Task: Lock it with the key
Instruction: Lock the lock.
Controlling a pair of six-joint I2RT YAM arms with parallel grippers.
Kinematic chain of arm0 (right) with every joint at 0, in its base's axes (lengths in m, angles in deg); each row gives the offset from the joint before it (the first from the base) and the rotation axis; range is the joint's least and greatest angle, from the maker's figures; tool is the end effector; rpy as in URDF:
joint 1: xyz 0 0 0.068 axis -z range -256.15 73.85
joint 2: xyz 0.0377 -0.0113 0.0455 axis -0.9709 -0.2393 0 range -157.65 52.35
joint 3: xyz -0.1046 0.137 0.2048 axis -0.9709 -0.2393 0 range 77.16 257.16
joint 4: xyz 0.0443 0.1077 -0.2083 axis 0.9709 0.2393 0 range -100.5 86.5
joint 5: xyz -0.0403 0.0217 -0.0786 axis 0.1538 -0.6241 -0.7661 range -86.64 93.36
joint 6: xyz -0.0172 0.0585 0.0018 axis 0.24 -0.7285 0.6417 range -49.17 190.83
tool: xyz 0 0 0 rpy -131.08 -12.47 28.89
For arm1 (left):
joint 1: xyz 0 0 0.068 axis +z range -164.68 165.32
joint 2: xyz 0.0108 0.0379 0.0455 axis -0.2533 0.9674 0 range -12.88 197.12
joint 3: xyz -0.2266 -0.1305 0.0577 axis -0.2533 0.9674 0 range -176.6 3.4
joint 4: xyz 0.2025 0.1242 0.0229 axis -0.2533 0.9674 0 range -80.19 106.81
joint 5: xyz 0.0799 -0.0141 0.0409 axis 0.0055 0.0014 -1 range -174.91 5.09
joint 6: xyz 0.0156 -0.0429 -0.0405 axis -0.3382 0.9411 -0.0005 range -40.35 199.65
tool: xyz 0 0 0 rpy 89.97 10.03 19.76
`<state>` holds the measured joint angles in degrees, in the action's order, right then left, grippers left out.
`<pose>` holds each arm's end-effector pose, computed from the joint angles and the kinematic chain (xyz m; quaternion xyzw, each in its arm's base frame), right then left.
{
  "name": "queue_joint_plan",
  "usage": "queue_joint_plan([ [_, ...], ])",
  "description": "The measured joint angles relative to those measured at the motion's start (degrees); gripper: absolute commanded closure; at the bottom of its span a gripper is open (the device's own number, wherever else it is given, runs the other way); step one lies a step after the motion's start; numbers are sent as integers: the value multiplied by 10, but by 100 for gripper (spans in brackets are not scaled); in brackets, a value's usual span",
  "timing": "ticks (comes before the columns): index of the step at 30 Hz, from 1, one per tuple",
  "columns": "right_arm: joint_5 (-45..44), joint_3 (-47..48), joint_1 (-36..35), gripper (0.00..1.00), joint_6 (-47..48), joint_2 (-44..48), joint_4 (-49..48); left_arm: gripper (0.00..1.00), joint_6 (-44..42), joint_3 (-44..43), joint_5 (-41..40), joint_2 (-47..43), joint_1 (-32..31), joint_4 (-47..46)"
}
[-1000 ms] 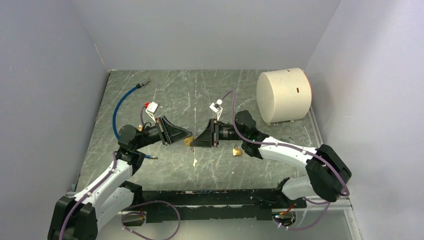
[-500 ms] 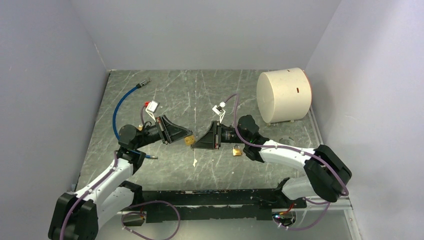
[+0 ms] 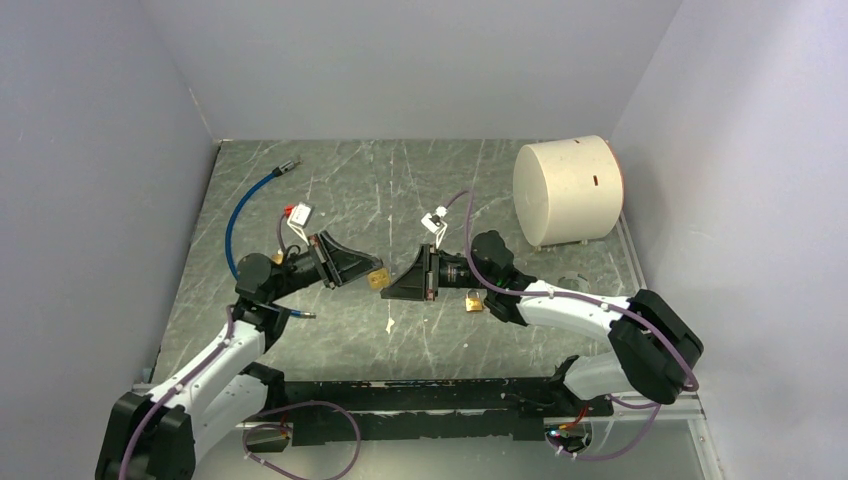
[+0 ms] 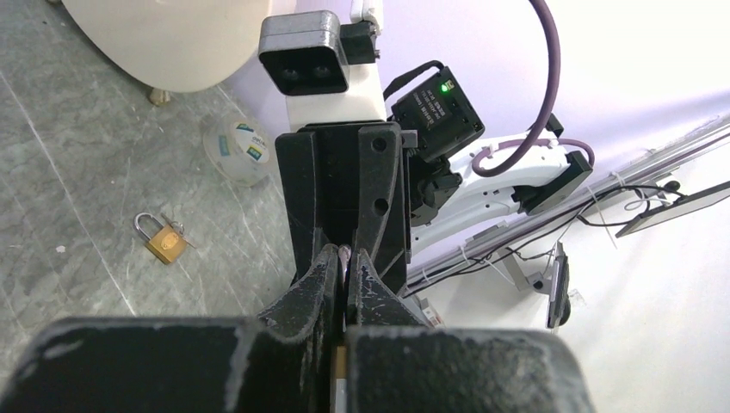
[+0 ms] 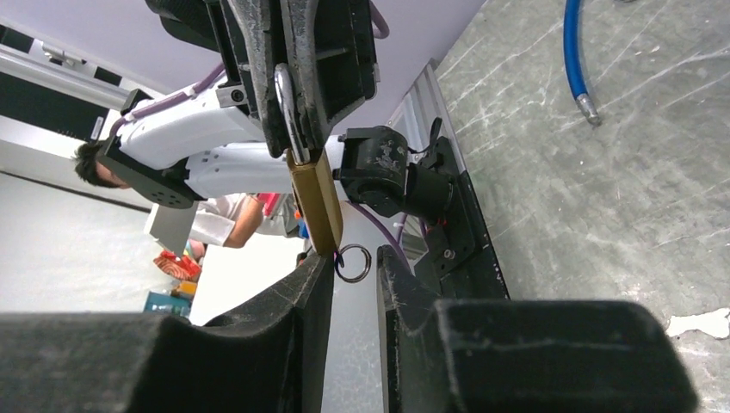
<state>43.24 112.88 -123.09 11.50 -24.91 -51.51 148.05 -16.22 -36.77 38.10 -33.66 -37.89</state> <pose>0.1677 0.2222 0.2635 -0.1665 0.6898 0.6747 0.2032 0.1561 -0.0896 0.2804 0.0677 0.6337 -0.6816 0.3595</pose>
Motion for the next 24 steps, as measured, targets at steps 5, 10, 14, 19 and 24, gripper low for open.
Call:
queue_joint_plan([
  [5, -4, 7, -4, 86, 3, 0, 3, 98, -5, 0, -9, -17, 0, 19],
  [10, -11, 11, -5, 82, 6, 0, 9, 97, -5, 1, -20, -18, 0, 24],
  [14, -16, 11, -5, 79, 1, -6, 6, 97, -3, 4, -25, -18, 0, 21],
  [19, -19, 11, -6, 98, -5, -10, -2, 98, -13, 4, -31, -25, 0, 40],
  [24, -20, 11, -7, 100, -7, -10, 7, 98, -29, 2, -34, -33, 0, 62],
])
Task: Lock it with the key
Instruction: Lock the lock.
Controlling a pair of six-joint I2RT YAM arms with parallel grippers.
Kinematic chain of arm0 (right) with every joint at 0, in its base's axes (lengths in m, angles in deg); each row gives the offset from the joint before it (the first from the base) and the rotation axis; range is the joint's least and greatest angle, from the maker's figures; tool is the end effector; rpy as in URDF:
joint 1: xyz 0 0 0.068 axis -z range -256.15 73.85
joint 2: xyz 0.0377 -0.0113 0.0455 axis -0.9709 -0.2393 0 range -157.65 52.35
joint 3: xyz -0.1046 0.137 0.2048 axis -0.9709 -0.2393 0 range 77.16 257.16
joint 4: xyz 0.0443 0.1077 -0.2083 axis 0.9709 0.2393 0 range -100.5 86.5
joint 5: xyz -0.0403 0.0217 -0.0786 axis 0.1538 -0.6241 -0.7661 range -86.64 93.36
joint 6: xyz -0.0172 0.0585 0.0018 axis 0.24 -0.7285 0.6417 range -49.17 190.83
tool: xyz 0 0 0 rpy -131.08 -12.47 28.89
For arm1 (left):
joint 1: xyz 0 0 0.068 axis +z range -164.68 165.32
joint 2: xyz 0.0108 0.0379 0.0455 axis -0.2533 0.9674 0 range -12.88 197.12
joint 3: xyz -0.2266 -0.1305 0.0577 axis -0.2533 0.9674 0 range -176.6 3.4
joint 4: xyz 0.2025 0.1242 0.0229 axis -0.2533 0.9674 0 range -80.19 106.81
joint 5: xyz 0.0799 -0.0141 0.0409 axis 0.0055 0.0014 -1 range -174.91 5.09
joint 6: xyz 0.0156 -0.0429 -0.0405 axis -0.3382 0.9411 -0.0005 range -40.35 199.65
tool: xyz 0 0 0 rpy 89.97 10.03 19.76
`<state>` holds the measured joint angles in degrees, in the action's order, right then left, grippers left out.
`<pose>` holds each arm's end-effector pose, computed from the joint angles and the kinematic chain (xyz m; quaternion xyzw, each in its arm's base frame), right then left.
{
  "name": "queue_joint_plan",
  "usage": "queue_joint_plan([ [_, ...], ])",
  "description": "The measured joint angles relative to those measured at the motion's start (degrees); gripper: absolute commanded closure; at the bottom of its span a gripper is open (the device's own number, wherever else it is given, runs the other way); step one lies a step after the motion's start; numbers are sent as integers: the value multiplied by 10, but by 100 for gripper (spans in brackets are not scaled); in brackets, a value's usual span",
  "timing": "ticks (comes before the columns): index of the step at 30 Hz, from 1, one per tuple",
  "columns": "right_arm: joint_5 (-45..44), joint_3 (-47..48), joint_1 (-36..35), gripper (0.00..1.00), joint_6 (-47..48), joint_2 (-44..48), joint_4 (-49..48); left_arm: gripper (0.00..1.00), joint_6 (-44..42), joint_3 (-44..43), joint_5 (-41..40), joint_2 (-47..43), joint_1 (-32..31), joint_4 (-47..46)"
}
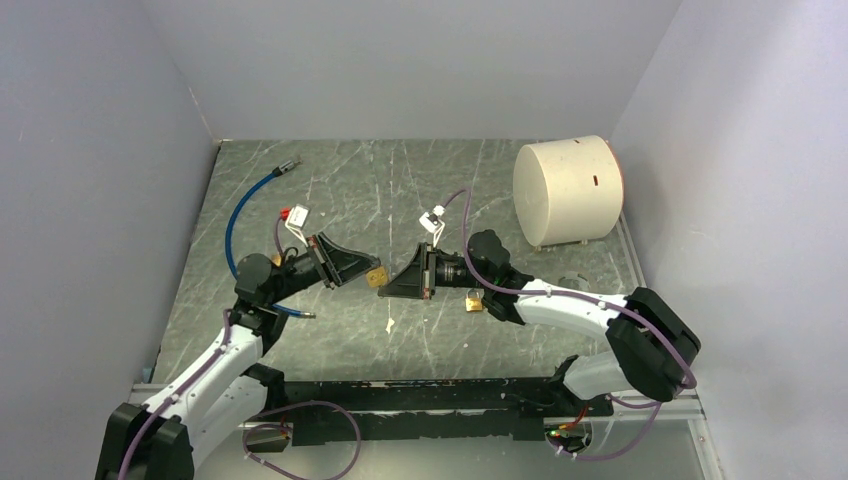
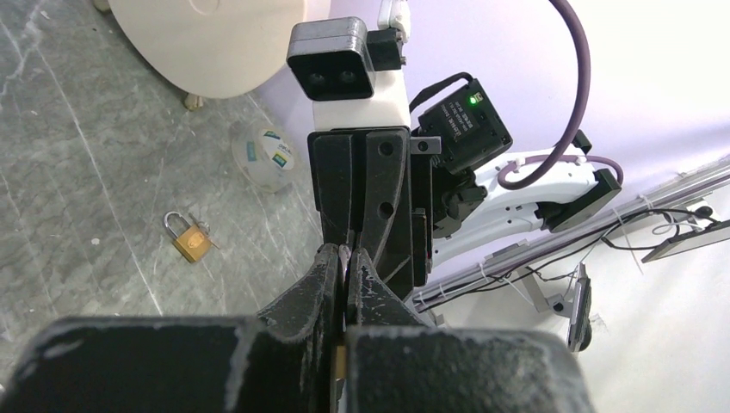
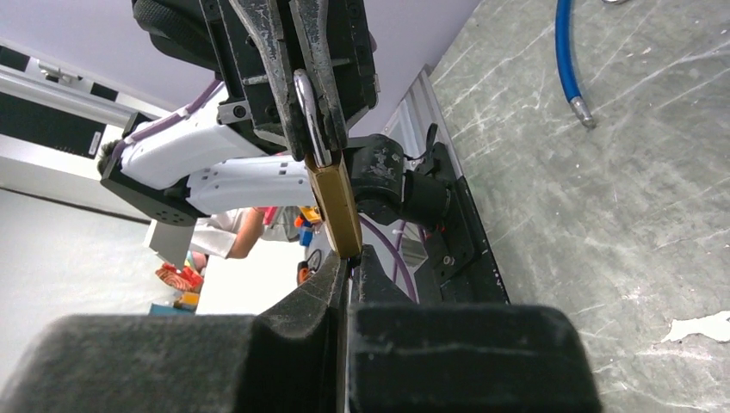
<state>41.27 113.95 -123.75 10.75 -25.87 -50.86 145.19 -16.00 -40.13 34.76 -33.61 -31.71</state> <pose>0.1696 0.2272 0.2637 -0.1528 0.6957 0.6717 0.2038 0.1521 -0.0861 0.2777 0.0472 0.6452 -0.6624 0.3778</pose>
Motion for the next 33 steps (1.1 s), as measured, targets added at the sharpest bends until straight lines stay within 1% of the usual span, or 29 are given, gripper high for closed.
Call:
queue_joint_plan([
  [7, -2, -1, 0, 100, 5, 0, 10, 97, -3, 0, -5, 1, 0, 16],
  [13, 0, -9, 0, 100, -16, -16, -32, 97, 14, 3, -11, 23, 0, -20],
  [17, -13, -11, 0, 100, -7, -14, -16, 97, 18, 4, -11, 43, 0, -28],
  [23, -24, -11, -5, 100, 16, 10, 22, 97, 16, 4, -11, 41, -2, -19],
  [33, -24, -39, -6, 100, 5, 11, -13, 97, 14, 4, -10, 36, -9, 8],
])
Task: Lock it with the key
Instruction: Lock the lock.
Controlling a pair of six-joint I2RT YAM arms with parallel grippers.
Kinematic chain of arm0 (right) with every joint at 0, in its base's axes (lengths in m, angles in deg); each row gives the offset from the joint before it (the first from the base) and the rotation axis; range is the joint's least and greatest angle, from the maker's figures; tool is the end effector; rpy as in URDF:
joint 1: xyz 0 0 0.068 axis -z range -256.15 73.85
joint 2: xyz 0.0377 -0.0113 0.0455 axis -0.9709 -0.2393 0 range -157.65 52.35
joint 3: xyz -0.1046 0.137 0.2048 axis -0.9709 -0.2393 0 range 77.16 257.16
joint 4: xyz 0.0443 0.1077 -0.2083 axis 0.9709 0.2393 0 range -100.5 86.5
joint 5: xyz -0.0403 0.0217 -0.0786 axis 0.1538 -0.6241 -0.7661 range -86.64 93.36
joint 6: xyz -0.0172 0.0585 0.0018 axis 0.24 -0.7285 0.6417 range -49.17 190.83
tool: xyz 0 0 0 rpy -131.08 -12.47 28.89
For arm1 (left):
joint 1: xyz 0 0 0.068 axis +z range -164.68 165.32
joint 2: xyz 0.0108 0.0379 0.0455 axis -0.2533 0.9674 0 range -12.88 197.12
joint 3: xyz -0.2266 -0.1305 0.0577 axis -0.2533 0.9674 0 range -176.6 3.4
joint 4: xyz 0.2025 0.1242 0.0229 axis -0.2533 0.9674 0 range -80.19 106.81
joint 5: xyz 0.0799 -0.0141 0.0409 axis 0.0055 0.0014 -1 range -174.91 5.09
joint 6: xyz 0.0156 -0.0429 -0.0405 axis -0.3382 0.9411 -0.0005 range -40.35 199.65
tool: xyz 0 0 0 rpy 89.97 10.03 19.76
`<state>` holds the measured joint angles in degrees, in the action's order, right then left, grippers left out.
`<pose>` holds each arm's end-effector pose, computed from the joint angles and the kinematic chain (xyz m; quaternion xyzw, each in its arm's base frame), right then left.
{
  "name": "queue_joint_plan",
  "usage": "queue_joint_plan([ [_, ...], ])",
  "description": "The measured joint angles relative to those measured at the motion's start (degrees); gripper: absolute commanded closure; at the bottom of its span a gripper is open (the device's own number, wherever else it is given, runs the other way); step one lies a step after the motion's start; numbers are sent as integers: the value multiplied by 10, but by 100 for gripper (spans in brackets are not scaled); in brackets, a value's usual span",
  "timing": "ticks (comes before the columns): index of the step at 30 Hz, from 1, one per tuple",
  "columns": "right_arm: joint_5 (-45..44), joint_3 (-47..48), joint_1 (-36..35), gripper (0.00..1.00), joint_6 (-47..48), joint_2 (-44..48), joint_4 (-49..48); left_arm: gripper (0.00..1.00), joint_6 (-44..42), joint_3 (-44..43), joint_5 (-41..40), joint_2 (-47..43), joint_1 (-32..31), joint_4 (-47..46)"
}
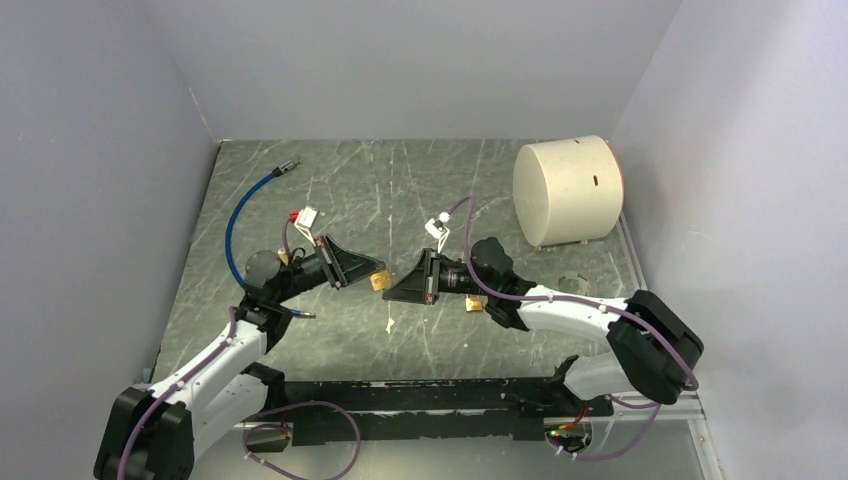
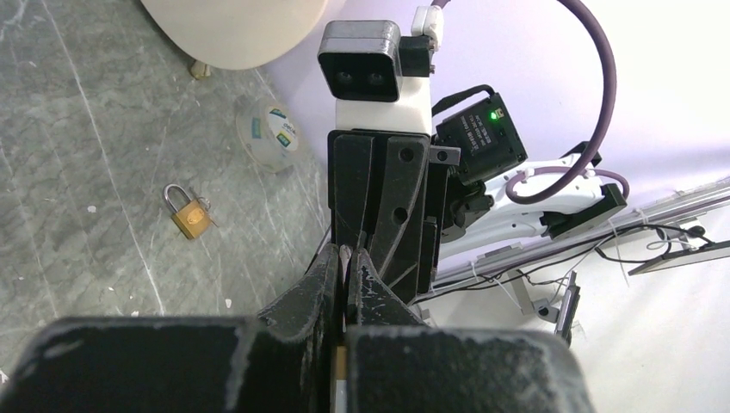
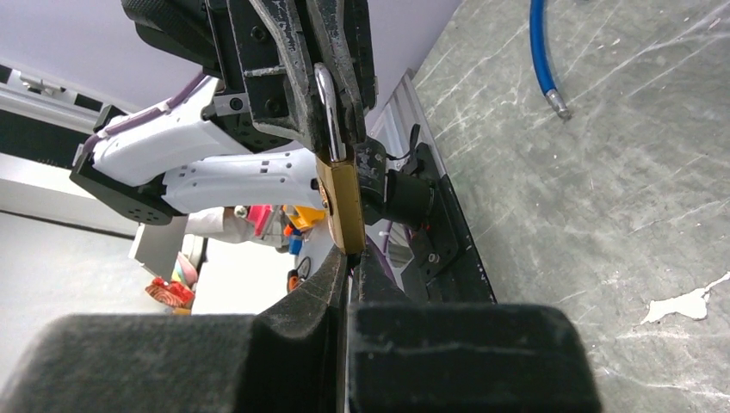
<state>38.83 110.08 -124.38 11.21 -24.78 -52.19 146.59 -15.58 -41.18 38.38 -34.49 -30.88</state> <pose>0.1624 0.2214 0.2500 -0.1412 0.7056 0.6619 0.2099 0.1608 -0.0915 0.2639 0.0160 0.6685 -0.6594 0.3435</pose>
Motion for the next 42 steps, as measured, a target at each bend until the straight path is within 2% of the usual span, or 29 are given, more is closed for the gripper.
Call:
queue_joint_plan([
  [8, -36, 5, -16, 100, 23, 14, 56, 98, -4, 0, -1, -3, 0, 32],
  [16, -46, 0, -22, 100, 25, 18, 56, 98, -16, 0, -3, -16, 0, 63],
  [23, -35, -30, -22, 100, 0, 12, -25, 97, -18, -7, 0, -30, -1, 89],
  [42, -33, -46, -22, 100, -4, 15, -44, 97, -13, -7, 13, -24, 0, 88],
])
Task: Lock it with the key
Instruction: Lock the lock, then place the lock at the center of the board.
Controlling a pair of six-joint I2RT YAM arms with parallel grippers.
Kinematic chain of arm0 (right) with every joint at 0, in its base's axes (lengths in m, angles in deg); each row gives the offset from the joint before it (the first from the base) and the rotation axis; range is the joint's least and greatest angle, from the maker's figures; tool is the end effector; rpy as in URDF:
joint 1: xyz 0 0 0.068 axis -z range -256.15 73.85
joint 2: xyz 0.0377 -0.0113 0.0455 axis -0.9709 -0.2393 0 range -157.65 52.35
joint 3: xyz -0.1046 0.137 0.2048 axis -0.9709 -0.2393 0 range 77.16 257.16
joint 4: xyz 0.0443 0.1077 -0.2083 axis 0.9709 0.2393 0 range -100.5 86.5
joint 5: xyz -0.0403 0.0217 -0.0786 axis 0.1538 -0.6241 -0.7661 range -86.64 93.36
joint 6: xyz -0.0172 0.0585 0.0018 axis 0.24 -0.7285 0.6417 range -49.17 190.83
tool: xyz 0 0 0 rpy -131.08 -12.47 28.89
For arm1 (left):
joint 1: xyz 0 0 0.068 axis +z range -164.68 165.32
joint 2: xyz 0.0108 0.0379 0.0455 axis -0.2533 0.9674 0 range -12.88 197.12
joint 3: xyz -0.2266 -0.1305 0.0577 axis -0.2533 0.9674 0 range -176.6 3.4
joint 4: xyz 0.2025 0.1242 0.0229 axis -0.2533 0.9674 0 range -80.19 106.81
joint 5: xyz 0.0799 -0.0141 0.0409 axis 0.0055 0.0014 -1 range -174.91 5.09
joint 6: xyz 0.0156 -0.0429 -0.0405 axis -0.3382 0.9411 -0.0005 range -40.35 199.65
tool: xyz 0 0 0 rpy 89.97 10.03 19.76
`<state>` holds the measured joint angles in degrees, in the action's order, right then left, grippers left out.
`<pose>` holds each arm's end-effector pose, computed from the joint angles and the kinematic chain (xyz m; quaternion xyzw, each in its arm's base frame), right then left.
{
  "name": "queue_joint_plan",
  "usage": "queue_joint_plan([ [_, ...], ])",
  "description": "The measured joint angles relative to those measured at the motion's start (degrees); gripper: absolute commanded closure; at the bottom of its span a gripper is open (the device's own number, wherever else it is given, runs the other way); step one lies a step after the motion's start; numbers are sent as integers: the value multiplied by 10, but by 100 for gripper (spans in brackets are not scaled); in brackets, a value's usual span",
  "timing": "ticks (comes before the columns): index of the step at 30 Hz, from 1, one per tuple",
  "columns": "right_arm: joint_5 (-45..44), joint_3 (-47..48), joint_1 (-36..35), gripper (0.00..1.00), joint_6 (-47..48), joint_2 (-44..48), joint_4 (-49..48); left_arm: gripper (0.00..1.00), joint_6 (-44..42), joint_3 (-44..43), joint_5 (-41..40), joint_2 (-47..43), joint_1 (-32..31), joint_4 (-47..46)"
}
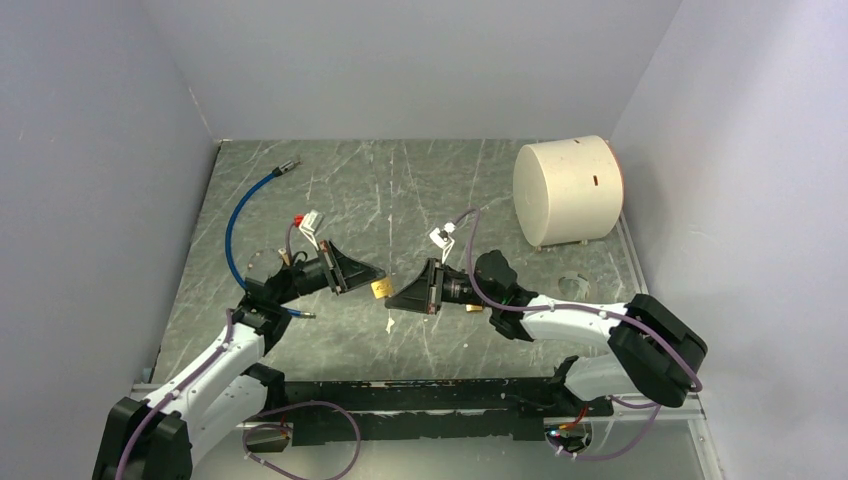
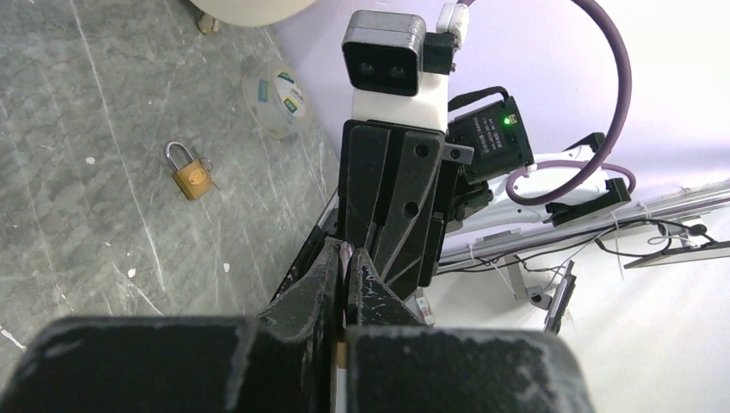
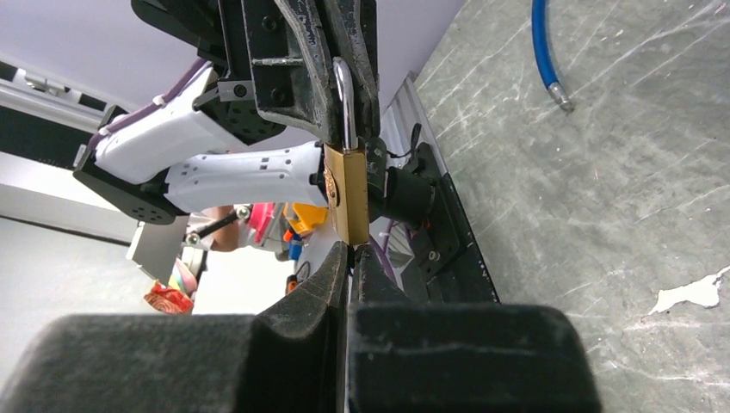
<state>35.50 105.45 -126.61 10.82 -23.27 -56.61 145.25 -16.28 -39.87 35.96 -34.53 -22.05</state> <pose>0.1481 0.2174 0.2402 -0.1358 0.7004 0.6650 0.2208 0.1561 -0.0907 0.2583 0.0074 0.6952 -0.6477 0.3116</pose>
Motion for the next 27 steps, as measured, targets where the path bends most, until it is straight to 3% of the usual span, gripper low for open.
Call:
queue_joint_plan([
  [8, 32, -37, -4, 100, -26, 3, -32, 98, 0, -1, -3, 2, 20, -22],
  [17, 51, -40, -13, 100, 0, 52, 58, 97, 0, -3, -14, 17, 34, -53],
  [27, -202, -32, -8, 100, 41, 175, 334, 97, -83, -24, -18, 71, 25, 83],
])
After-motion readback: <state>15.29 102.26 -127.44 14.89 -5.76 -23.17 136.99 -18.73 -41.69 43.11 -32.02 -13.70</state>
